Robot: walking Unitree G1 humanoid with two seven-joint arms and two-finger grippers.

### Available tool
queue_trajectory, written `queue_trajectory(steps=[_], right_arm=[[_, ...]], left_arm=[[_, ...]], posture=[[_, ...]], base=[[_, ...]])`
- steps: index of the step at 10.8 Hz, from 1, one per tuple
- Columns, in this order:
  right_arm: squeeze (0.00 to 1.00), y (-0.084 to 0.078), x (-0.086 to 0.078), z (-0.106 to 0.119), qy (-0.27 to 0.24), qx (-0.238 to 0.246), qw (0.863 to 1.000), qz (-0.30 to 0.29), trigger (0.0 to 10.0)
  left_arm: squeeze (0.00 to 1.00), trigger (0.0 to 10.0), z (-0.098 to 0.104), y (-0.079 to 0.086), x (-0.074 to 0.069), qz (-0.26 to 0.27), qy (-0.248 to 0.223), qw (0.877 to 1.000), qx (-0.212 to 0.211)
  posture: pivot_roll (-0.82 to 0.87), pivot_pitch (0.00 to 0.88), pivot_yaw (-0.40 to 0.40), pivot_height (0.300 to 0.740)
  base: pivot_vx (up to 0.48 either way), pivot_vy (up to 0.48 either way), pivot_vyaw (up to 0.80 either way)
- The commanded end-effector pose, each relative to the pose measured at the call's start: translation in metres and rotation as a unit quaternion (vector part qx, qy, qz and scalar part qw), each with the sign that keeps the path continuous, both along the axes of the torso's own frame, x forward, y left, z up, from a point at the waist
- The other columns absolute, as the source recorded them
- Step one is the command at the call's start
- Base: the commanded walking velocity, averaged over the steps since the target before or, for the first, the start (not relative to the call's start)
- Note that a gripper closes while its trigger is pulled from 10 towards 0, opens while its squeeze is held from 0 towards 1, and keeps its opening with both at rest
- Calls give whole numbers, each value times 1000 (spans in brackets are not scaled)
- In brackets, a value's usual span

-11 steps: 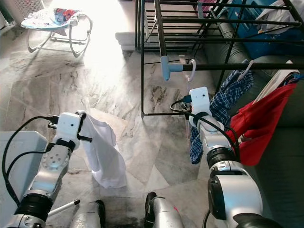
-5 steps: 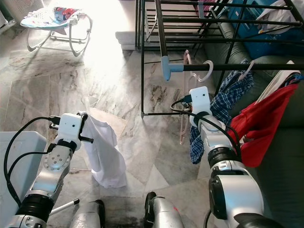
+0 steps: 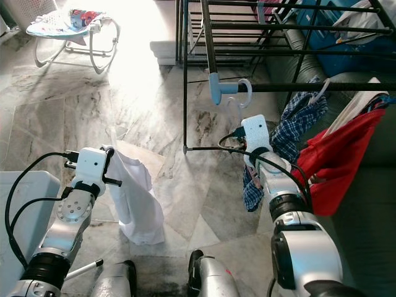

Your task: Hang hanger

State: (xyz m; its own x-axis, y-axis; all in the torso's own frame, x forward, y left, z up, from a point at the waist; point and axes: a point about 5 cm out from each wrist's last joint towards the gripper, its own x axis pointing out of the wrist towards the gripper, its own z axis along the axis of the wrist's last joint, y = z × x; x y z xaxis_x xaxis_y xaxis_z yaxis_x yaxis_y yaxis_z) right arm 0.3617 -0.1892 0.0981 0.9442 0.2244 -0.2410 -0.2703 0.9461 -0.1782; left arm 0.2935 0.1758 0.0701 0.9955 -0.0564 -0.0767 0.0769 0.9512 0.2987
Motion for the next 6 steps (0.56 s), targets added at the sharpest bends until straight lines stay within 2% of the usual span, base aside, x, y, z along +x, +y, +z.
queue_trajectory(steps=[1, 2, 3, 4, 5, 6], right_arm=[[0, -4, -6, -8, 10, -11, 1000, 1, 0], [0, -10, -8, -10, 2, -16, 999, -30, 0], [0, -16, -10, -13, 8, -23, 998, -52, 745], [0, -15, -11, -15, 11, -20, 999, -46, 10000], [1000, -12, -13, -16, 9, -17, 1000, -22, 10000], [1000, -13, -13, -15, 7, -18, 999, -25, 10000]], left_arm=[[0, 10000, 4, -2, 1, -6, -7, 1000, 5], [0, 10000, 4, -2, 0, -5, -6, 1000, 5], [0, 10000, 3, -2, 0, -6, -6, 1000, 5], [0, 10000, 3, -2, 0, -4, -7, 1000, 7], [0, 10000, 4, -2, 1, -5, -7, 1000, 8], [0, 10000, 4, -2, 2, -5, -6, 1000, 9]], posture=[[4, 184, -75, 740], [4, 183, -76, 740], [3, 182, -76, 740], [1, 180, -76, 740], [-1, 179, -75, 740], [-1, 179, -76, 740]], base=[[0, 0, 0], [0, 0, 0], [0, 0, 0], [0, 0, 0], [0, 0, 0], [0, 0, 0]])
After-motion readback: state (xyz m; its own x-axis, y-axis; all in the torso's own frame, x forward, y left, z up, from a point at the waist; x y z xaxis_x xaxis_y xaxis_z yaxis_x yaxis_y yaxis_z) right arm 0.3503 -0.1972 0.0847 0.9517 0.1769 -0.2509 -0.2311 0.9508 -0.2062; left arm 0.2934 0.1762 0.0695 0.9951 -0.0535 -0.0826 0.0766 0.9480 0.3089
